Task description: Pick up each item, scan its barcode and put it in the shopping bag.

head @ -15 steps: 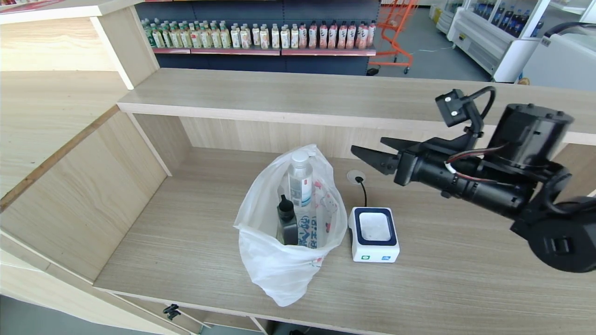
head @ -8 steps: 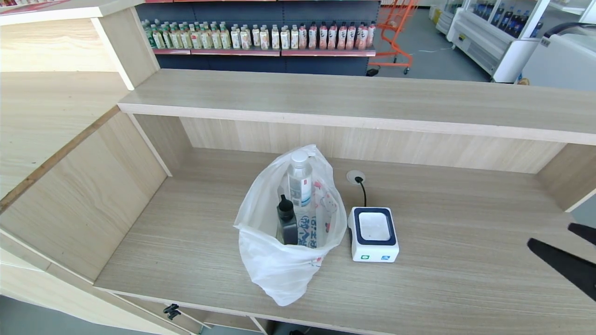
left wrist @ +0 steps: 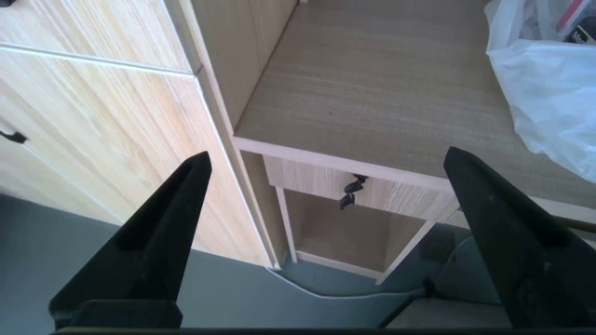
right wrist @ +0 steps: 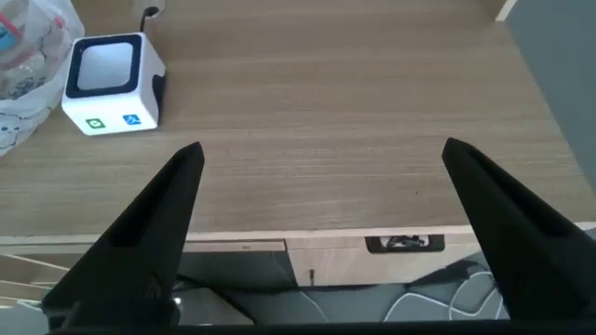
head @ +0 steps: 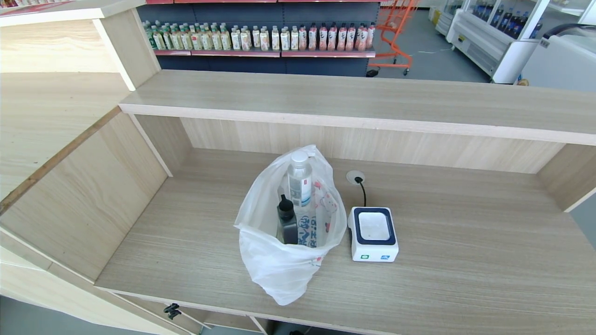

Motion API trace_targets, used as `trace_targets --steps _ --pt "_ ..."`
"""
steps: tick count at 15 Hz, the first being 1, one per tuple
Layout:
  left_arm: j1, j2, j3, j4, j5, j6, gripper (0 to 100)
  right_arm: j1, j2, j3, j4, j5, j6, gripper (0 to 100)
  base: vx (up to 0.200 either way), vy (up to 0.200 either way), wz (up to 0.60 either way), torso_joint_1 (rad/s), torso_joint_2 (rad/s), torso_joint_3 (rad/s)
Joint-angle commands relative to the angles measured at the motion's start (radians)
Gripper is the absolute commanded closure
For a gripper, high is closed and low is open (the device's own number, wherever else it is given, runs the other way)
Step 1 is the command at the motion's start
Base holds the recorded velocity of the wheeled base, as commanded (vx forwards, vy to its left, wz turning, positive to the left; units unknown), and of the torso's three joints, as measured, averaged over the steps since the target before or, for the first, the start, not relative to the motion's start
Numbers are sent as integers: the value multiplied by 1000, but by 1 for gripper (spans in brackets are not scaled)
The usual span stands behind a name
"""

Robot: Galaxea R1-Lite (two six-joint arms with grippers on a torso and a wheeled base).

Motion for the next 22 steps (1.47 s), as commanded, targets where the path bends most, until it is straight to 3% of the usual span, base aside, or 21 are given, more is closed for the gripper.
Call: trace_targets --steps 1,3,5,9,10,19,22 --pt "0 2 0 0 0 0 0 -4 -32 7 0 8 -8 0 0 0 0 0 0 0" --pt "0 2 0 0 0 0 0 -4 -32 7 3 45 -11 0 0 0 0 0 0 0" --pt "0 0 0 0 0 0 0 -4 -31 7 53 208 -22 0 0 0 0 0 0 0" --pt "0 2 0 0 0 0 0 -4 -31 7 63 195 -5 0 0 0 0 0 0 0" --pt "0 2 0 0 0 0 0 -4 -31 7 63 191 -8 100 0 0 0 0 0 0" --pt "0 2 0 0 0 -4 0 -4 -31 7 63 191 -8 100 0 0 0 0 0 0" --pt "0 0 0 0 0 20 0 -4 -31 7 63 191 -8 100 0 -67 0 1 -1 2"
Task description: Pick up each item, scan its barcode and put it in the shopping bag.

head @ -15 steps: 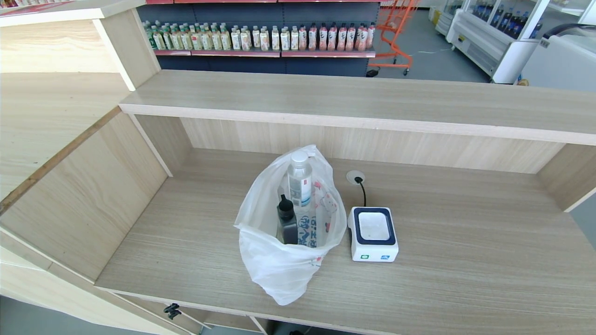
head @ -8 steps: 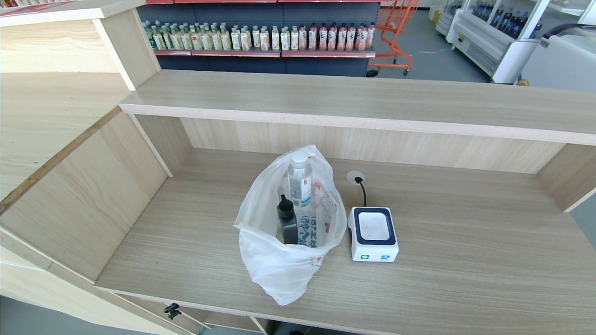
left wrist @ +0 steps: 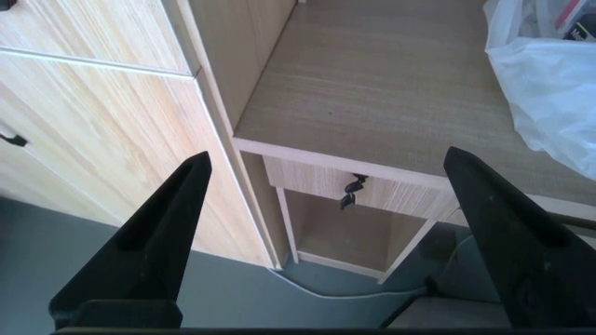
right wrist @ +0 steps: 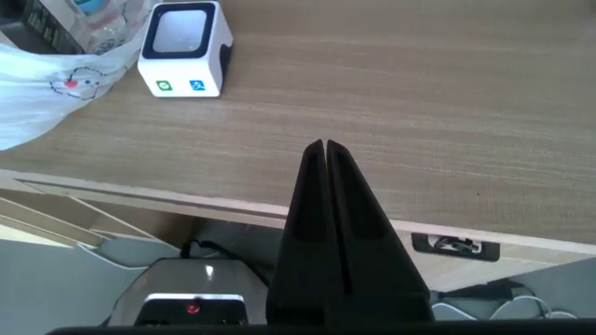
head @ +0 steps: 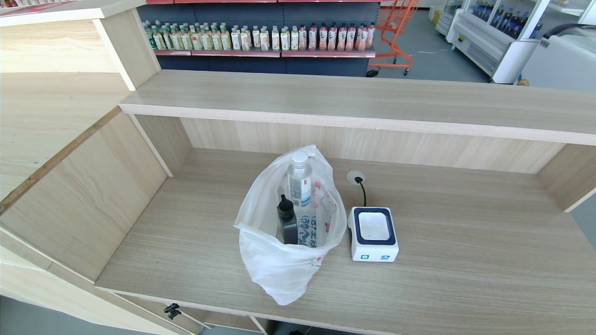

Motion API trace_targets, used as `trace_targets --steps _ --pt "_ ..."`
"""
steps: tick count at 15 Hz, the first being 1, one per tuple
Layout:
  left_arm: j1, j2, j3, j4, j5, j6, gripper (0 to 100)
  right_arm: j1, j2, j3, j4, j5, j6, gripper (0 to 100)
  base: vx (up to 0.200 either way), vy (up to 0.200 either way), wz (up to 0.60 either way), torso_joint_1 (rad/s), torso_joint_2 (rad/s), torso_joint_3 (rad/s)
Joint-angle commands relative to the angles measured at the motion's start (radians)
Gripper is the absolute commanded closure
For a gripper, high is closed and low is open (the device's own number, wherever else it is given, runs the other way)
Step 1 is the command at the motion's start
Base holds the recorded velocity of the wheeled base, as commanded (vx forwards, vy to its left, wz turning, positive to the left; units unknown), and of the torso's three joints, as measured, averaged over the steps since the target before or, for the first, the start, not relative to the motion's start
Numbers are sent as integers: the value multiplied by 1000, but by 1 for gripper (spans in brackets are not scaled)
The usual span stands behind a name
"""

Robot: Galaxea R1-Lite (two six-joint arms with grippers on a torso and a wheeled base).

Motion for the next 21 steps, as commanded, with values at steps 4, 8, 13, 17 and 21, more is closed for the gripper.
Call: trace_targets --steps 4,8,13,17,21 --pt "0 0 0 0 1 1 0 0 6 0 0 0 0 100 0 -200 0 5 2 2" --pt "0 1 0 0 1 -1 0 0 8 0 0 0 0 100 0 -50 0 -1 2 1" --pt "0 1 0 0 1 -6 0 0 8 0 0 0 0 100 120 0 0 -2 0 2" --pt "0 1 0 0 1 -6 0 0 8 0 0 0 -1 100 0 0 0 0 0 0" --pt "0 0 0 0 1 -6 0 0 8 0 0 0 0 100 0 0 0 0 0 0"
